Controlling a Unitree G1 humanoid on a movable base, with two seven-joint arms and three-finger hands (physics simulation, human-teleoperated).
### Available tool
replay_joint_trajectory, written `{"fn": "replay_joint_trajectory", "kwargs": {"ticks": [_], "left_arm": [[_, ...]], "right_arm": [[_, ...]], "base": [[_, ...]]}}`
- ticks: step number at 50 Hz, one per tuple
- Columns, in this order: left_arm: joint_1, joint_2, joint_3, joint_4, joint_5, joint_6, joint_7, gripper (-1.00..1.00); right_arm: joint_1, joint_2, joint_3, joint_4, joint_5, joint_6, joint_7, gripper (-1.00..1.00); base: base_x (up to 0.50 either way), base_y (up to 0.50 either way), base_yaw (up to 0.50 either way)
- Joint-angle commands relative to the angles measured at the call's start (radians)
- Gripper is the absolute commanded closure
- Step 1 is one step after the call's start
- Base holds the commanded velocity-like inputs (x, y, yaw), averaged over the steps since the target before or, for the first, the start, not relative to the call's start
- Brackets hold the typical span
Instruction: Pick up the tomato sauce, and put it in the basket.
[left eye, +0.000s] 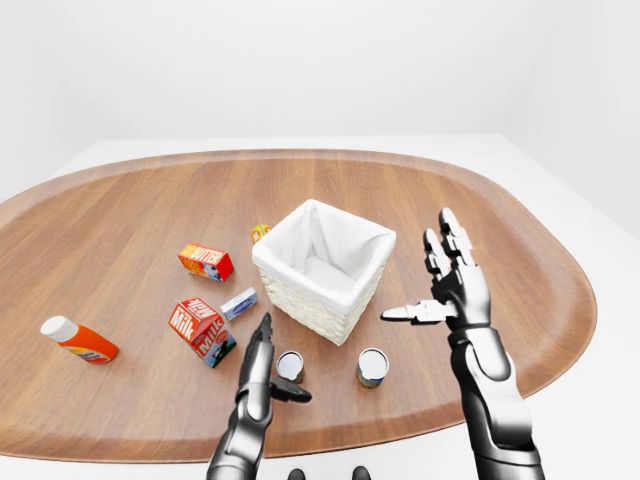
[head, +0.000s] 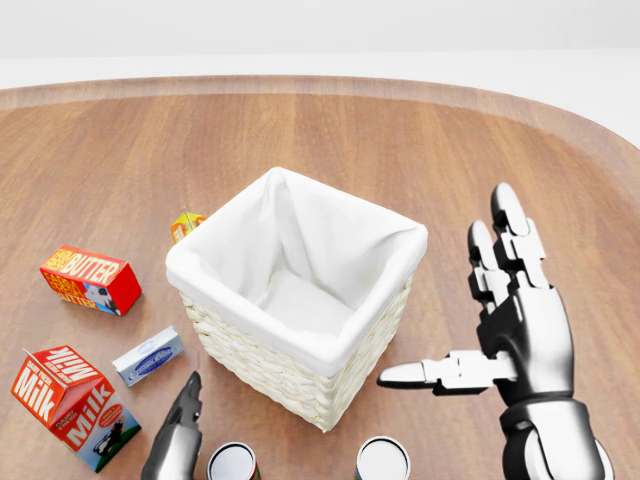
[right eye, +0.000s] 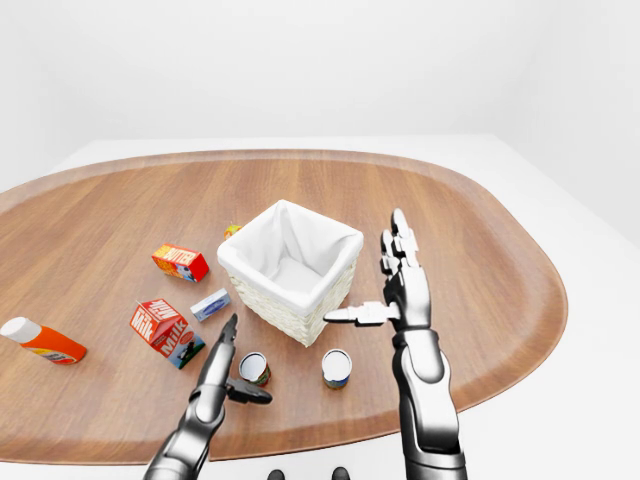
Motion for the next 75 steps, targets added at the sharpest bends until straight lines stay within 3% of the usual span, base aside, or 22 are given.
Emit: {"fn": "replay_joint_trajectory", "kwargs": {"ticks": [1, 15, 16, 20, 21, 23, 27, 29, 33, 45, 46, 47, 72, 75], "left_arm": [[-0.020, 0.002, 0.005, 0.034, -0.003, -0.012, 0.006, -1.00], [-0.040, 0.001, 0.010, 0.067, -0.009, -0.025, 0.011, -1.00], [-0.026, -0.002, 0.006, 0.028, -0.005, 0.000, -0.002, -1.00], [-0.016, -0.004, 0.003, 0.000, -0.003, 0.017, -0.009, -1.00], [-0.030, -0.002, 0.005, 0.045, -0.007, -0.012, 0.005, -1.00], [-0.037, -0.002, 0.006, 0.066, -0.008, -0.023, 0.011, -1.00], [-0.041, -0.002, 0.006, 0.074, -0.009, -0.027, 0.013, -1.00], [-0.033, -0.005, 0.003, 0.046, -0.006, -0.008, 0.004, -1.00], [-0.042, -0.007, 0.000, 0.078, -0.004, -0.026, 0.016, -1.00], [-0.049, -0.006, 0.000, 0.097, -0.003, -0.037, 0.019, -1.00], [-0.051, -0.006, -0.002, 0.100, -0.001, -0.037, 0.015, 0.12], [-0.049, -0.007, -0.003, 0.098, 0.001, -0.038, 0.016, 1.00], [-0.038, -0.005, -0.005, 0.065, 0.015, -0.009, 0.015, 1.00], [-0.025, -0.005, -0.009, 0.025, 0.026, 0.013, 0.004, 1.00]], "right_arm": [[0.003, 0.000, 0.000, -0.007, 0.000, 0.000, 0.000, -1.00], [0.007, 0.001, 0.002, -0.005, -0.001, 0.000, 0.002, -1.00], [0.007, 0.002, 0.003, -0.002, -0.001, 0.000, 0.003, -1.00], [0.005, 0.002, 0.003, 0.001, -0.001, 0.000, 0.003, -1.00], [0.005, 0.002, 0.002, 0.002, -0.001, 0.000, 0.003, -1.00], [0.005, 0.002, 0.002, -0.002, 0.000, 0.000, 0.003, -1.00], [0.005, 0.002, 0.003, 0.004, -0.001, 0.000, 0.003, -1.00], [0.005, 0.002, 0.003, 0.007, -0.002, 0.000, 0.003, -1.00], [0.006, 0.002, 0.004, 0.006, -0.002, 0.000, 0.003, -1.00], [0.007, 0.002, 0.003, 0.003, -0.001, 0.000, 0.003, -1.00], [0.007, 0.002, 0.004, 0.001, -0.001, 0.000, 0.003, -1.00], [0.008, 0.002, 0.004, -0.001, -0.001, 0.000, 0.004, -1.00], [0.000, 0.001, 0.000, 0.003, 0.002, 0.000, 0.001, -1.00], [0.001, 0.000, 0.000, -0.001, 0.002, 0.000, 0.001, -1.00]], "base": [[0.00, 0.00, 0.00], [0.00, 0.00, 0.00], [0.00, 0.00, 0.00], [0.00, 0.00, 0.00], [0.00, 0.00, 0.00], [0.00, 0.00, 0.00], [0.00, 0.00, 0.00], [0.00, 0.00, 0.00], [0.00, 0.00, 0.00], [0.00, 0.00, 0.00], [0.00, 0.00, 0.00], [0.00, 0.00, 0.00], [0.00, 0.00, 0.00], [0.00, 0.00, 0.00]]}}
